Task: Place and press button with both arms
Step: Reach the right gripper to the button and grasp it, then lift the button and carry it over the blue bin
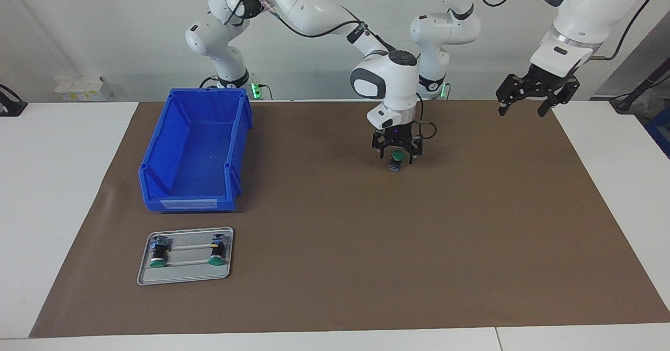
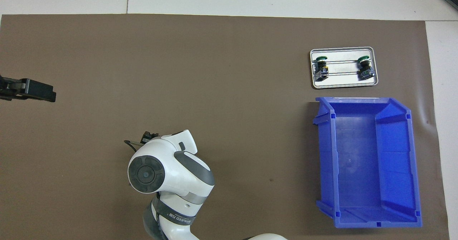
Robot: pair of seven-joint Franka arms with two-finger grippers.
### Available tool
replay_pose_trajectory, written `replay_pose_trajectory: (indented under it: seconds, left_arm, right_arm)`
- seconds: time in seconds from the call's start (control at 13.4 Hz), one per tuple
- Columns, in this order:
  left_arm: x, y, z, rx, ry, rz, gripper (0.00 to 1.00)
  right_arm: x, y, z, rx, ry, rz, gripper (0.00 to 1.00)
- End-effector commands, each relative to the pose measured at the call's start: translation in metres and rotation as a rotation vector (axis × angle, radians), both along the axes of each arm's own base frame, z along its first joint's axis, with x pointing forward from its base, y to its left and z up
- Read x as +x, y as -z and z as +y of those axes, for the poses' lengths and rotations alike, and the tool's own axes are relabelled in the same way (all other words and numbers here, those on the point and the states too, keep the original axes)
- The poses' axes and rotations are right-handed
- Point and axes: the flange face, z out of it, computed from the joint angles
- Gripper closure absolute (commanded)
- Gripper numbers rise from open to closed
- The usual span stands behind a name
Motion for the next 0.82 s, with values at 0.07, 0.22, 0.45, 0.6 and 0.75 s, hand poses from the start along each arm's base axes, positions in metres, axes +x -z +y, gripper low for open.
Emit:
replay_pose_trajectory:
  seconds: [0.07, 0.22, 0.45, 0.6, 0.75]
  left_arm:
    - [-0.005, 0.0, 0.006, 0.013, -0.043, -0.037, 0.0]
    - [-0.005, 0.003, 0.006, 0.014, -0.04, -0.035, 0.0]
    - [-0.009, 0.009, 0.009, 0.015, -0.046, -0.017, 0.0]
    - [-0.015, 0.018, 0.014, 0.016, -0.052, -0.015, 0.0]
    - [-0.03, 0.043, 0.014, 0.017, -0.017, -0.026, 0.0]
  right_arm:
    - [-0.005, 0.015, -0.001, 0.028, 0.023, -0.011, 0.02]
    - [-0.007, 0.019, -0.002, 0.033, 0.021, -0.011, 0.02]
    - [-0.016, 0.025, -0.002, 0.025, 0.011, -0.004, 0.06]
    - [-0.015, 0.027, -0.003, 0.03, 0.012, -0.007, 0.21]
    - [-0.014, 0.025, -0.001, 0.043, 0.01, -0.015, 0.48]
